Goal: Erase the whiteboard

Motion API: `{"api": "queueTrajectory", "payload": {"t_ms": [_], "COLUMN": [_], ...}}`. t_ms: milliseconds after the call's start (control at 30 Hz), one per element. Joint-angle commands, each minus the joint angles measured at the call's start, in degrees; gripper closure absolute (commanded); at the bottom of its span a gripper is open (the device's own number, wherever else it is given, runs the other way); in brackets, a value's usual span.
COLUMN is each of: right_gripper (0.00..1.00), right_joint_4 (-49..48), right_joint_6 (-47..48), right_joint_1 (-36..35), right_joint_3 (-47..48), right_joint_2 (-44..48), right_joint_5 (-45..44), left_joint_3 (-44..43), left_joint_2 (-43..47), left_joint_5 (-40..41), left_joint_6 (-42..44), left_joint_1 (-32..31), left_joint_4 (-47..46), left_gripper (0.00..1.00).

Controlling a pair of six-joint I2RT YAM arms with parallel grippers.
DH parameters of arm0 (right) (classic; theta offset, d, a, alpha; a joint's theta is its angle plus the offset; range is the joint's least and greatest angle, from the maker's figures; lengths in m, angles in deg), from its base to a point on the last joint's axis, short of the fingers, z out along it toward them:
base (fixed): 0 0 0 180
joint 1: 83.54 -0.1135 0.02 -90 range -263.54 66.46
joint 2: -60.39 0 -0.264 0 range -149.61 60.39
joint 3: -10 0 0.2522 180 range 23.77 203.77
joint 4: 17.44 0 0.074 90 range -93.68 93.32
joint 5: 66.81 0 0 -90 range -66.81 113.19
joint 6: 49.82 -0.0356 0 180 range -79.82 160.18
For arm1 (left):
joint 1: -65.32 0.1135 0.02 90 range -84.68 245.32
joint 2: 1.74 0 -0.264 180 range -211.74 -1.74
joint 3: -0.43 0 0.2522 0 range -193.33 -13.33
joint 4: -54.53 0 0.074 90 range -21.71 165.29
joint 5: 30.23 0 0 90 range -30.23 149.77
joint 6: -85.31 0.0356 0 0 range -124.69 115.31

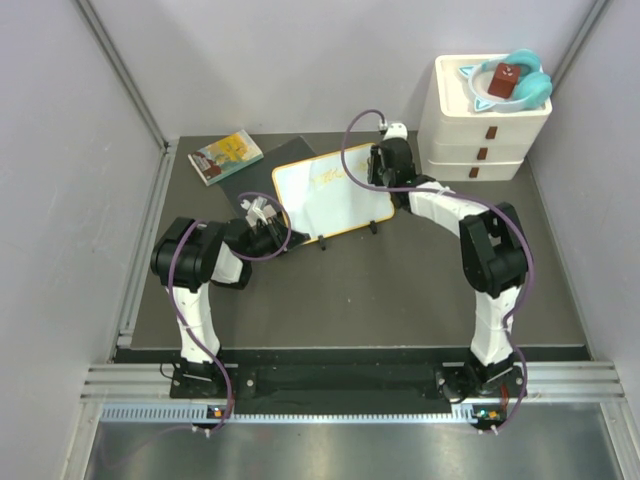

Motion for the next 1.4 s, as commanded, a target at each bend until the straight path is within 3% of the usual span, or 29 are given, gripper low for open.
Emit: {"api": "queueTrajectory", "payload": {"t_ms": [0,267,400,733,933,1367], "right_gripper": [1.00,1.00,1.00,1.00,1.00,1.00], "right_joint_4": [0.51,2.70,6.82,12.55,13.87,18.78], "right_joint_6": [1.60,4.59,6.08,5.65,5.12,3.01], "right_joint_1": [-0.01,-7.12,-13.79,-22.50,-21.72,-8.98], "right_joint_3": [3.61,6.68,10.81,17.23,18.47,21.45], "right_joint_2": [-2.30,-5.99,-8.54,-13.37,-14.17,-14.17], "right_joint_5": [4.95,6.80,5.48,-0.66,-11.90,-14.03], "left_joint_3": [1.37,1.54,1.54,1.90,2.25,2.42], "left_joint_2": [-1.88,-1.88,-1.79,-1.62,-1.36,-1.27], "left_joint_5": [4.19,4.19,4.27,4.36,4.28,4.10], "left_joint_6": [2.55,2.63,2.63,2.63,2.63,2.55], "left_joint_1": [0.64,0.55,0.55,0.55,0.55,0.55], "left_joint_4": [6.45,6.28,6.10,5.84,5.22,4.96], "left_gripper": [1.00,1.00,1.00,1.00,1.00,1.00]}}
